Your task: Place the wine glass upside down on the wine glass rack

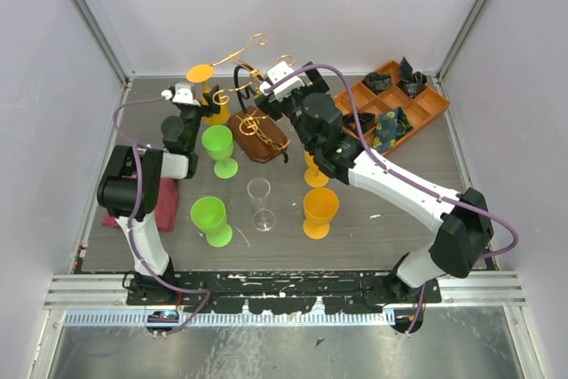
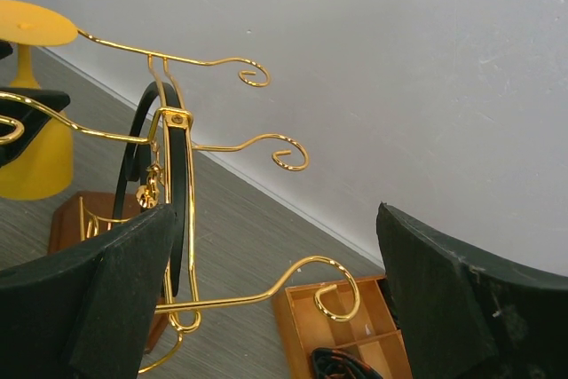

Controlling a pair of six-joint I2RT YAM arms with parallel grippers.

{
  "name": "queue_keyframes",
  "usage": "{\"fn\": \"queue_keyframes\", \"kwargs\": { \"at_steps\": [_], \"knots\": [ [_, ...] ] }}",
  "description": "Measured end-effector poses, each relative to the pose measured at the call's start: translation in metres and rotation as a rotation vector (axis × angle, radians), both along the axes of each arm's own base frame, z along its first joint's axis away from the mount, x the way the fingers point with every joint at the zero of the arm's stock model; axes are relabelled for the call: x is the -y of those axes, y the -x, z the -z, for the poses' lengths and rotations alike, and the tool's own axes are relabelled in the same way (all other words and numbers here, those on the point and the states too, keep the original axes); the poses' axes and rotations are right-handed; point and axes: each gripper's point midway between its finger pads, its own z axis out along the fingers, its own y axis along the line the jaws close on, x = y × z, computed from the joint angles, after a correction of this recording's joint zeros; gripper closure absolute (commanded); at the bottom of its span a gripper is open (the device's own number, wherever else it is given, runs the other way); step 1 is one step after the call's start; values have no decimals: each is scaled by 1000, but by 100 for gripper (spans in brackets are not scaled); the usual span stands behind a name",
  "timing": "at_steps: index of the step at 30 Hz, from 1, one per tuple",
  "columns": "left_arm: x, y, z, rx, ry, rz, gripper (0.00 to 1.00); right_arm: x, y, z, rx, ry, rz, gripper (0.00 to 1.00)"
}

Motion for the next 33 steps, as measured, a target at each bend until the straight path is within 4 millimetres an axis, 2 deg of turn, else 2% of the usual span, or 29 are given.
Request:
{"fn": "queue_keyframes", "kwargs": {
  "at_steps": [3, 6, 11, 15, 18, 25, 29, 33],
  "knots": [
    [-4, 8, 12, -31, -5, -9, 16, 0, 0, 0, -3, -3, 0, 0],
    [-7, 17, 14, -42, -9, -13, 15, -1, 0, 3, -14, -6, -2, 0],
    [-10, 33, 6, -35, -9, -16, 13, -1, 1, 9, -45, -5, -4, 0],
    [-15, 46, 3, -33, -13, -29, 13, -2, 2, 7, -62, -31, -5, 0],
    [-21, 57, 0, -30, -18, -54, 9, -3, 3, 3, -74, -59, -8, 0],
    [-39, 83, -3, -31, -10, -131, 9, -4, 5, 1, -125, -109, -10, 0],
    [-49, 103, -19, -11, 9, -163, 9, -4, 8, -3, -150, -140, -16, 0],
    [-58, 123, -44, -1, 40, -193, 8, -3, 12, -1, -178, -152, -22, 0]
  ]
}}
